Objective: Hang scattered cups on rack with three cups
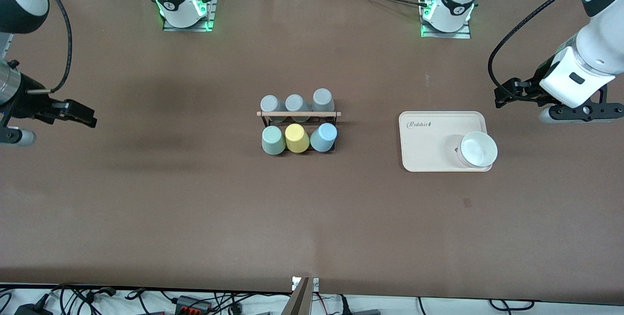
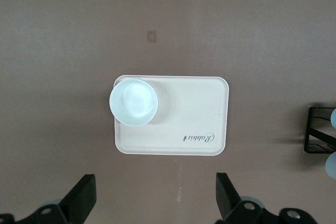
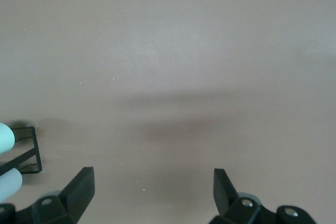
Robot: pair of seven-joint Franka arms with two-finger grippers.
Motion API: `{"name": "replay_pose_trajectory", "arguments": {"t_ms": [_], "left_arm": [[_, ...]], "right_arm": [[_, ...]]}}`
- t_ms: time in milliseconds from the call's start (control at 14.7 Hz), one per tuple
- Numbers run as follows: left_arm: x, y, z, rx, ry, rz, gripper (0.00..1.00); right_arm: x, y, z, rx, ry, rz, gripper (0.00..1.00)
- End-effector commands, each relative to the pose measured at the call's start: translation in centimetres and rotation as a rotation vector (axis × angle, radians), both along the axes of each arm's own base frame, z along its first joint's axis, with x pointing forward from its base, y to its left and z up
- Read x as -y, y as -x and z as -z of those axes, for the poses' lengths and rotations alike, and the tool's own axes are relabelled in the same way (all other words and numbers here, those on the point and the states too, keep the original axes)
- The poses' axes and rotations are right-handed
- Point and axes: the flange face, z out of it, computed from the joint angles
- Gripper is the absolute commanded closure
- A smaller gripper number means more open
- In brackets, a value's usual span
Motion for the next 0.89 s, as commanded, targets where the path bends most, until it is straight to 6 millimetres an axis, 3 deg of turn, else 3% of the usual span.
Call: {"name": "replay_pose_trajectory", "arguments": {"t_ms": [0, 273, 818], "left_arm": [[0.1, 0.1, -0.7, 0.004, -0.012, 0.020, 0.00], [0.0, 0.1, -0.7, 0.002, -0.013, 0.018, 0.00], [0.1, 0.1, -0.8, 0.005, -0.012, 0.021, 0.00]], "right_arm": [[-0.2, 3.4, 1.4, 0.016, 0.017, -0.025, 0.00], [-0.3, 4.5, 0.9, -0.029, 0.011, -0.027, 0.00], [-0.6, 3.5, -0.2, -0.018, -0.004, -0.022, 0.00]]}}
